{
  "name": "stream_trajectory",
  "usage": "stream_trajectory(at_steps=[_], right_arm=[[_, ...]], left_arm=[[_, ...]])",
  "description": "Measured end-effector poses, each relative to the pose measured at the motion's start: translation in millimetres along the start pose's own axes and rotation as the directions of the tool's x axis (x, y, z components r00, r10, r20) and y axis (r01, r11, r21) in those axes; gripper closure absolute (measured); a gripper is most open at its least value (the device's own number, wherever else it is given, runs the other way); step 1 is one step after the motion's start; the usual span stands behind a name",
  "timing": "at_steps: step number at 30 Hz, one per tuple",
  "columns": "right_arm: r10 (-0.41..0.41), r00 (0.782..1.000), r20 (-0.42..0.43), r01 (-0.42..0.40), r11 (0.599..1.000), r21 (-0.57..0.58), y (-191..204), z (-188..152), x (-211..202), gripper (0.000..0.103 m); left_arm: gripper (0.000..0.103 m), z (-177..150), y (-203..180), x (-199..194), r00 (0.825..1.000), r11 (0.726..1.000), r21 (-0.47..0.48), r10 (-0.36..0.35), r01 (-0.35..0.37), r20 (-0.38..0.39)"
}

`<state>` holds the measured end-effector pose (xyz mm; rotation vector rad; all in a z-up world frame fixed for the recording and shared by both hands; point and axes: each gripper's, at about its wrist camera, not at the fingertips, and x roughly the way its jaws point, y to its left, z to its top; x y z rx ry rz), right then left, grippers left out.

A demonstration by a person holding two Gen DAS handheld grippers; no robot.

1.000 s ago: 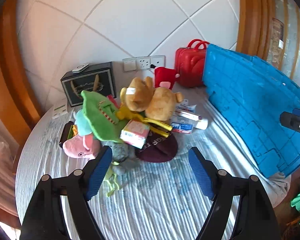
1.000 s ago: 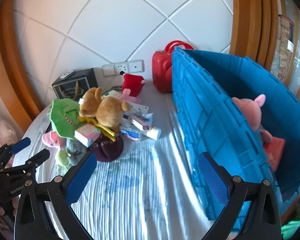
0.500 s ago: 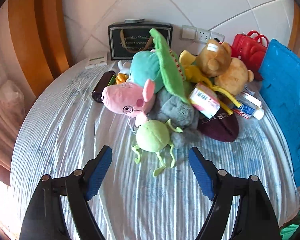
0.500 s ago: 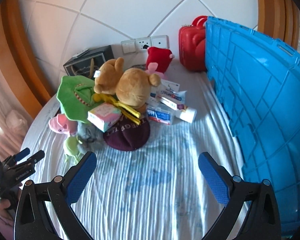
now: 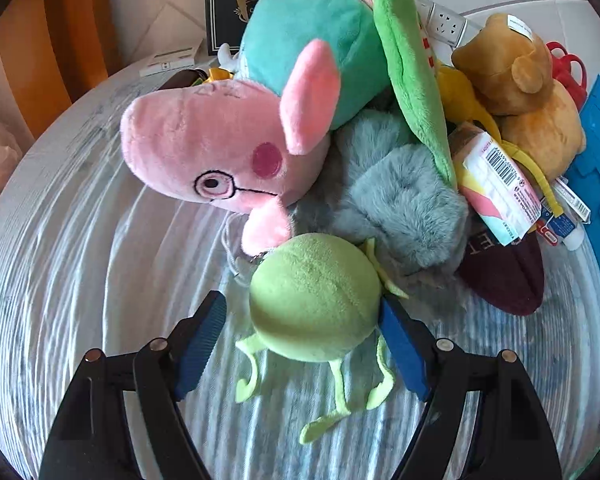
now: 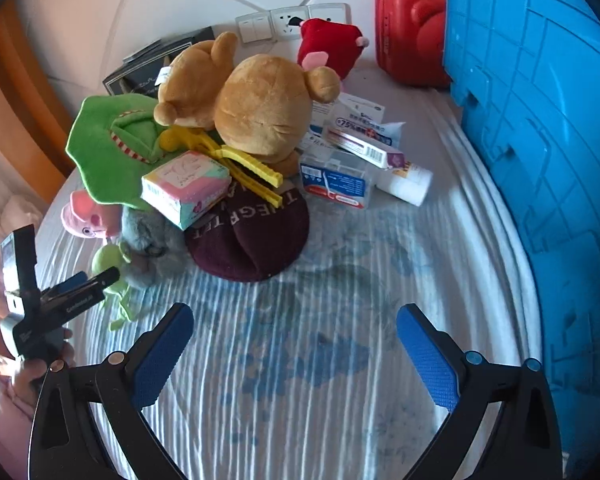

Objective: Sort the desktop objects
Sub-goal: 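Grasp the green alien plush with the left tool while the right tool approaches the pink pad pack, then grasp the pink Kotex pad pack with the right tool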

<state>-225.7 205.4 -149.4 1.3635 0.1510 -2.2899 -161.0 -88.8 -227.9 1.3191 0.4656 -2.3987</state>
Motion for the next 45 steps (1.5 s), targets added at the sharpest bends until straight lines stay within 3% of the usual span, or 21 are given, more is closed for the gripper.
stream_trajectory(at_steps=[1, 2, 3, 9, 17, 22, 26, 28, 29, 30, 40, 45], right_arm=[[0.003, 1.000, -0.003, -0.003, 1.000, -0.012, 4.2, 2.8, 5.9, 0.000], [0.008, 1.000, -0.005, -0.008, 1.000, -0.025, 9.5, 6.0, 12.9, 0.000], [0.013, 1.000, -0.009, -0.013, 0.999, -0.036, 15.6, 9.2, 20.9, 0.000], [0.077, 0.995, -0.063, -0.081, 0.994, -0.068, 53.9, 30.7, 77.8, 0.000], [0.150, 0.987, -0.059, -0.151, 0.988, -0.023, 84.7, 75.7, 124.3, 0.000], [0.161, 0.986, -0.034, -0.162, 0.987, -0.016, 100.5, 96.8, 142.8, 0.000], [0.151, 0.984, -0.095, -0.150, 0.989, 0.014, 96.7, 93.5, 163.4, 0.000], [0.149, 0.984, -0.101, -0.146, 0.989, 0.035, 87.2, 85.3, 162.3, 0.010], [0.152, 0.983, -0.106, -0.150, 0.988, 0.023, 84.8, 80.7, 160.1, 0.027], [0.150, 0.982, -0.115, -0.149, 0.989, 0.012, 83.7, 76.2, 158.4, 0.029], [0.121, 0.990, -0.068, -0.127, 0.986, -0.105, 77.4, 36.7, 89.3, 0.033], [0.092, 0.993, 0.070, -0.081, 0.986, -0.146, 68.6, 19.0, 16.0, 0.033]], left_arm=[[0.029, 1.7, -1.3, 1.5, 1.000, 1.000, 0.009, -0.006, 0.006, 0.004], [0.038, 2.9, -2.5, 2.3, 1.000, 1.000, 0.022, -0.012, 0.012, 0.010], [0.039, 3.7, -3.2, 3.5, 1.000, 0.999, 0.031, -0.010, 0.009, 0.008], [0.039, 10.7, -0.7, 7.9, 1.000, 0.999, 0.030, -0.013, 0.013, 0.006], [0.039, 21.5, -5.0, 19.4, 0.999, 0.999, 0.047, 0.027, -0.025, -0.041], [0.039, 21.6, -6.0, 26.8, 0.997, 1.000, 0.022, 0.021, -0.019, -0.080], [0.041, 15.5, -8.4, 23.7, 0.995, 0.999, 0.039, 0.034, -0.030, -0.091], [0.043, 11.3, -9.8, 19.9, 0.995, 0.998, 0.042, 0.040, -0.037, -0.091], [0.043, 8.8, -10.3, 17.8, 0.995, 0.998, 0.042, 0.046, -0.042, -0.092], [0.044, 5.9, -10.9, 15.0, 0.994, 0.998, 0.042, 0.050, -0.046, -0.094], [0.044, -28.4, -21.0, -81.0, 0.999, 0.999, 0.038, 0.026, -0.027, 0.038], [0.044, 1.4, -35.8, -136.5, 0.985, 0.997, 0.075, -0.003, -0.011, 0.173]])
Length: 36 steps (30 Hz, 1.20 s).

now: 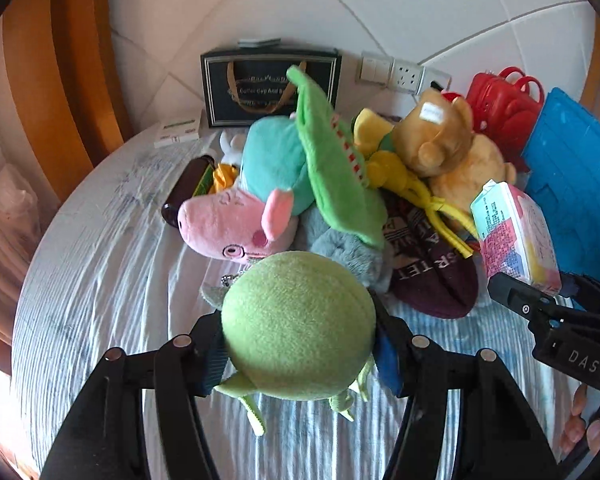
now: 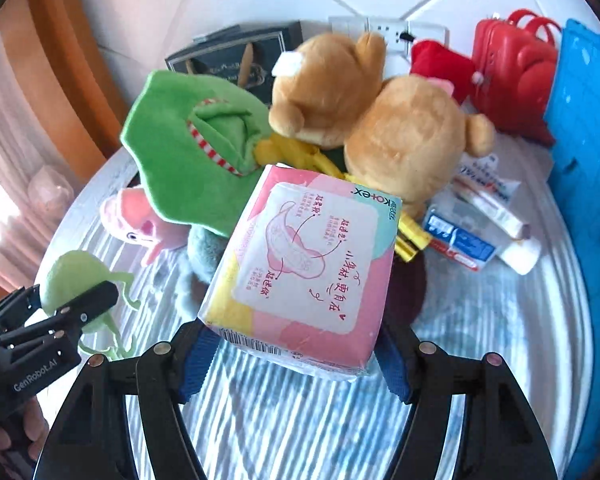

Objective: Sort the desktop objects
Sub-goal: 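Grasp the pink Kotex pad pack with the right tool, then carry the alien plush with the left tool while the right tool carries the pad pack to the bin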

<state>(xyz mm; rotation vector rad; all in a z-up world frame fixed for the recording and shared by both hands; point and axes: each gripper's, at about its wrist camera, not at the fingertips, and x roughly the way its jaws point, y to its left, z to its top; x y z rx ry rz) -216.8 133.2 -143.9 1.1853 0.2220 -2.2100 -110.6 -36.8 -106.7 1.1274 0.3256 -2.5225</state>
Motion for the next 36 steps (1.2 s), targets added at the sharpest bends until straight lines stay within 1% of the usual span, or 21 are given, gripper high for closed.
stream_trajectory(at_steps=[1, 2, 4, 5, 8, 10, 15, 19, 20, 22, 24, 25, 26, 28, 32, 33, 35, 36], right_arm=[[-0.012, 0.999, 0.033, 0.013, 1.000, -0.008, -0.3, -3.3, -16.8, 0.033], [-0.023, 0.997, 0.071, 0.024, 1.000, -0.011, -1.6, -7.1, -35.5, 0.033], [-0.046, 0.991, 0.129, 0.048, 0.999, -0.006, 0.1, 4.6, -57.5, 0.033], [-0.059, 0.986, 0.156, 0.060, 0.998, 0.000, 4.4, 0.3, -71.8, 0.033], [-0.106, 0.965, 0.239, 0.102, 0.994, 0.028, -5.9, -5.0, -124.8, 0.033], [-0.142, 0.946, 0.290, 0.130, 0.990, 0.062, -17.3, -9.8, -155.3, 0.033], [-0.267, 0.881, 0.389, 0.225, 0.963, 0.151, -47.7, -31.5, -227.7, 0.033], [-0.376, 0.814, 0.442, 0.300, 0.925, 0.234, -85.0, -47.4, -282.3, 0.033], [-0.400, 0.800, 0.448, 0.316, 0.914, 0.254, -95.6, -50.0, -294.9, 0.033], [-0.454, 0.766, 0.454, 0.354, 0.889, 0.292, -120.2, -57.8, -320.5, 0.033], [-0.506, 0.739, 0.445, 0.395, 0.861, 0.321, -146.0, -65.5, -338.9, 0.033], [-0.530, 0.727, 0.436, 0.417, 0.846, 0.333, -161.0, -69.0, -346.3, 0.033], [-0.550, 0.720, 0.424, 0.434, 0.833, 0.345, -177.0, -72.2, -352.3, 0.033], [-0.580, 0.714, 0.392, 0.456, 0.810, 0.367, -208.6, -78.1, -357.8, 0.033], [-0.639, 0.699, 0.320, 0.512, 0.760, 0.399, -269.7, -88.5, -361.5, 0.033], [-0.647, 0.698, 0.307, 0.520, 0.752, 0.404, -284.4, -94.7, -365.8, 0.033], [-0.666, 0.690, 0.283, 0.542, 0.735, 0.407, -307.1, -100.2, -368.5, 0.033], [-0.673, 0.688, 0.273, 0.552, 0.728, 0.406, -316.6, -101.4, -369.0, 0.033]], left_arm=[[0.044, 5.6, -5.9, -10.2, 1.000, 1.000, 0.012, -0.004, 0.004, 0.030], [0.044, 6.3, -4.2, -19.7, 0.998, 1.000, 0.025, -0.010, 0.008, 0.060], [0.044, 10.3, -6.2, -43.2, 0.993, 0.998, 0.052, -0.027, 0.021, 0.117], [0.044, 12.1, -12.1, -56.0, 0.989, 0.997, 0.068, -0.034, 0.024, 0.147], [0.044, 16.1, -29.2, -84.2, 0.974, 0.993, 0.110, -0.070, 0.047, 0.214], [0.044, 15.9, -44.9, -101.5, 0.963, 0.987, 0.145, -0.105, 0.070, 0.247], [0.044, 23.9, -101.2, -131.8, 0.933, 0.960, 0.239, -0.212, 0.145, 0.289], [0.044, 31.1, -160.2, -157.4, 0.901, 0.923, 0.326, -0.307, 0.203, 0.307], [0.044, 33.0, -177.7, -164.1, 0.889, 0.912, 0.348, -0.333, 0.219, 0.313], [0.044, 37.1, -213.8, -174.1, 0.872, 0.889, 0.385, -0.378, 0.248, 0.311], [0.044, 40.2, -253.4, -183.4, 0.853, 0.861, 0.420, -0.428, 0.286, 0.299], [0.044, 40.5, -273.2, -186.9, 0.846, 0.847, 0.439, -0.448, 0.299, 0.288], [0.044, 40.3, -293.9, -190.6, 0.839, 0.831, 0.459, -0.469, 0.313, 0.276], [0.044, 38.2, -333.0, -197.1, 0.825, 0.802, 0.492, -0.506, 0.340, 0.254], [0.044, 30.5, -406.4, -200.7, 0.817, 0.747, 0.556, -0.543, 0.365, 0.194], [0.044, 27.2, -421.5, -200.5, 0.820, 0.738, 0.566, -0.544, 0.368, 0.177], [0.044, 20.7, -449.2, -198.8, 0.820, 0.713, 0.587, -0.555, 0.383, 0.139], [0.044, 16.9, -461.0, -196.9, 0.824, 0.706, 0.594, -0.553, 0.386, 0.123]])
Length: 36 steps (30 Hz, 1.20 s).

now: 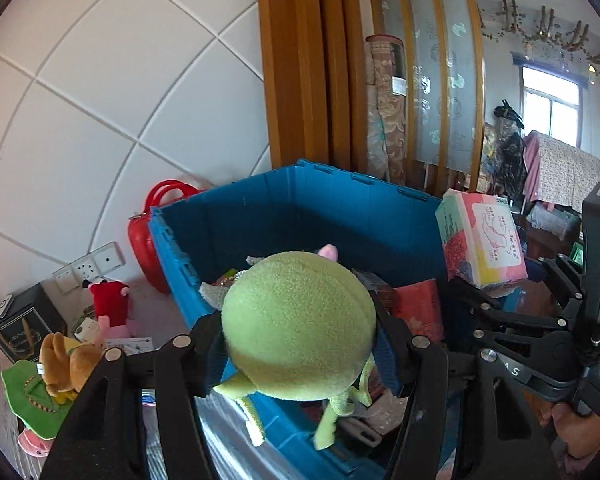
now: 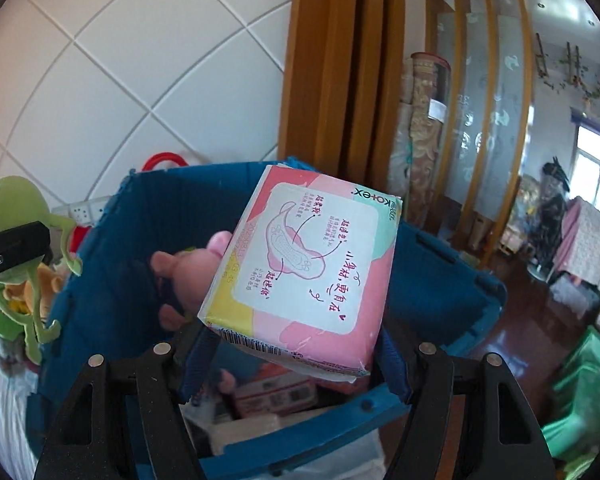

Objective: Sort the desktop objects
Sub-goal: 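Carry the alien plush with the left tool while the right tool carries the pad pack to the bin, then open both tools to drop the alien plush and pad pack into the bin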

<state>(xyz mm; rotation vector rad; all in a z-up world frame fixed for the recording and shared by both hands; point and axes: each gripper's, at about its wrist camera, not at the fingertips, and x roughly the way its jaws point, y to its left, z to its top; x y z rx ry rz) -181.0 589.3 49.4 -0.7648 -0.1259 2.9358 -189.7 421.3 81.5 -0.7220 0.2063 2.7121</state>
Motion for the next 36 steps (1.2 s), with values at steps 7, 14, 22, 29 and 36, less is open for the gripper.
stream_trajectory(at_steps=[7, 14, 22, 29, 36], right_arm=[[-0.032, 0.999, -0.041, 0.030, 0.999, -0.029, -31.2, -1.4, 27.2, 0.033], [-0.045, 0.995, -0.088, 0.041, 0.998, -0.055, -41.1, -5.0, 52.3, 0.033], [-0.082, 0.990, -0.115, 0.073, 0.994, -0.080, -42.3, -3.8, 64.4, 0.033], [-0.111, 0.987, -0.112, 0.099, 0.989, -0.108, -42.7, -5.2, 64.7, 0.021], [-0.142, 0.989, -0.049, 0.136, 0.984, -0.112, -46.1, 1.5, 51.6, 0.000]], left_arm=[[0.042, 6.5, -40.3, 31.7, 0.997, 1.000, 0.024, -0.003, 0.005, -0.071], [0.040, 10.3, -41.8, 40.4, 0.991, 0.999, 0.042, -0.002, 0.008, -0.134], [0.038, 6.4, -48.5, 41.8, 0.988, 0.996, 0.080, -0.035, 0.048, -0.154], [0.030, 6.4, -47.6, 38.2, 0.990, 0.996, 0.071, -0.041, 0.051, -0.138], [0.030, 4.4, -45.8, 30.4, 0.991, 0.995, 0.059, -0.068, 0.075, -0.118]])
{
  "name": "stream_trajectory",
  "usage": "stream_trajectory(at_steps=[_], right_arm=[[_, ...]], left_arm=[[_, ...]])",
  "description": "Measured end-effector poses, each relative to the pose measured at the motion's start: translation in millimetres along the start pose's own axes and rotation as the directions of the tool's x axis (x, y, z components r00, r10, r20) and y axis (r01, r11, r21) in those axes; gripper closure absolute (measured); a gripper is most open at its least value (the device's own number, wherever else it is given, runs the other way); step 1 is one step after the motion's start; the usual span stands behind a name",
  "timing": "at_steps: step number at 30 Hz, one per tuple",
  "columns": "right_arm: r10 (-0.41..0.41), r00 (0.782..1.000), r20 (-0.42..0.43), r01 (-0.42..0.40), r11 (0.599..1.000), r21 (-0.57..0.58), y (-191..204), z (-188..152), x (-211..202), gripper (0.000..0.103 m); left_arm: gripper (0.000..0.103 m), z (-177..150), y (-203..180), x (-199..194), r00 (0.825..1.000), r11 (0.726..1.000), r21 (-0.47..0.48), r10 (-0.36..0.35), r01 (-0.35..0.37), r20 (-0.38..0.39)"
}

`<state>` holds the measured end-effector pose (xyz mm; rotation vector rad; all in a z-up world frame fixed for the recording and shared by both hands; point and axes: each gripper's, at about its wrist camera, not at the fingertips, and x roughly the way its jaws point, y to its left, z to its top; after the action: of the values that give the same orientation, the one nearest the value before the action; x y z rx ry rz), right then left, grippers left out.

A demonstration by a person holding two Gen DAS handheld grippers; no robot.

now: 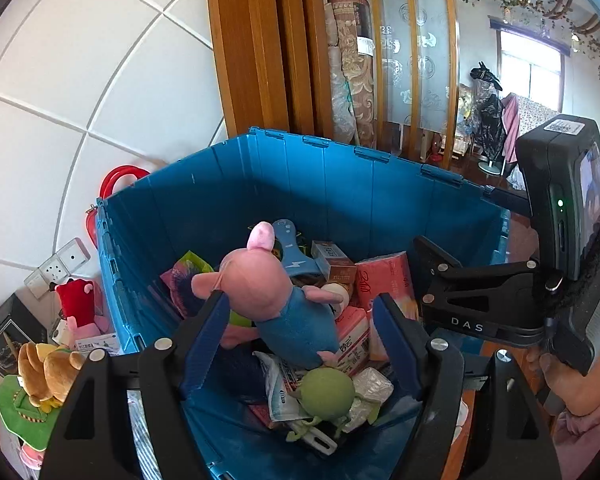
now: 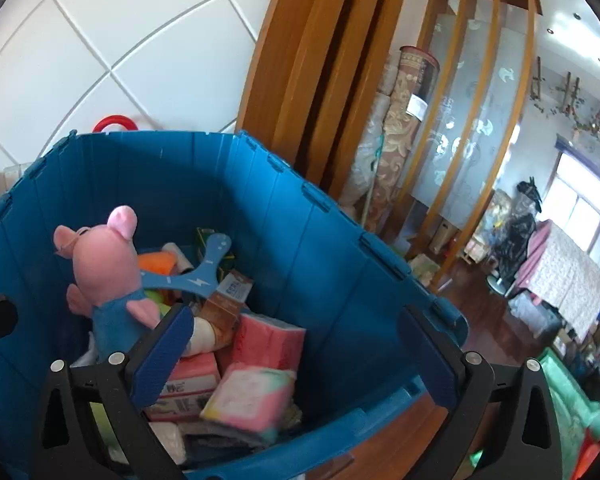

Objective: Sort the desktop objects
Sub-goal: 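Open both tools to drop the alien plush and pad pack into the bin, then move both tools back over the toy pile on the table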

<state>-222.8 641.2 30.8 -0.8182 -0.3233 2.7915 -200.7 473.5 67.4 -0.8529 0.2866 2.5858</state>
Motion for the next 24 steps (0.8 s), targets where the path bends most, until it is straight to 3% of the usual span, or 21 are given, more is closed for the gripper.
stream_trajectory(at_steps=[5, 12, 20, 24], right_arm=[[-0.013, 1.000, 0.018, 0.013, 1.000, 0.004, -3.5, -0.5, -12.6, 0.000], [0.051, 0.996, 0.071, -0.054, 0.998, 0.040, 8.9, 0.1, -54.4, 0.000], [0.215, 0.968, 0.132, -0.221, 0.975, 0.033, 69.0, 16.4, -111.7, 0.000], [0.289, 0.944, 0.162, -0.292, 0.956, -0.004, 119.2, 26.6, -135.3, 0.000]], left_arm=[[0.030, -4.2, 3.3, -16.8, 0.999, 1.000, -0.010, -0.009, 0.010, 0.039], [0.029, -26.6, 31.8, -51.1, 0.996, 0.999, -0.047, 0.023, -0.019, 0.086], [0.028, -74.1, 119.8, -91.9, 0.987, 0.977, -0.170, 0.142, -0.129, 0.069], [0.028, -107.7, 172.9, -113.2, 0.972, 0.952, -0.217, 0.231, -0.216, 0.049]])
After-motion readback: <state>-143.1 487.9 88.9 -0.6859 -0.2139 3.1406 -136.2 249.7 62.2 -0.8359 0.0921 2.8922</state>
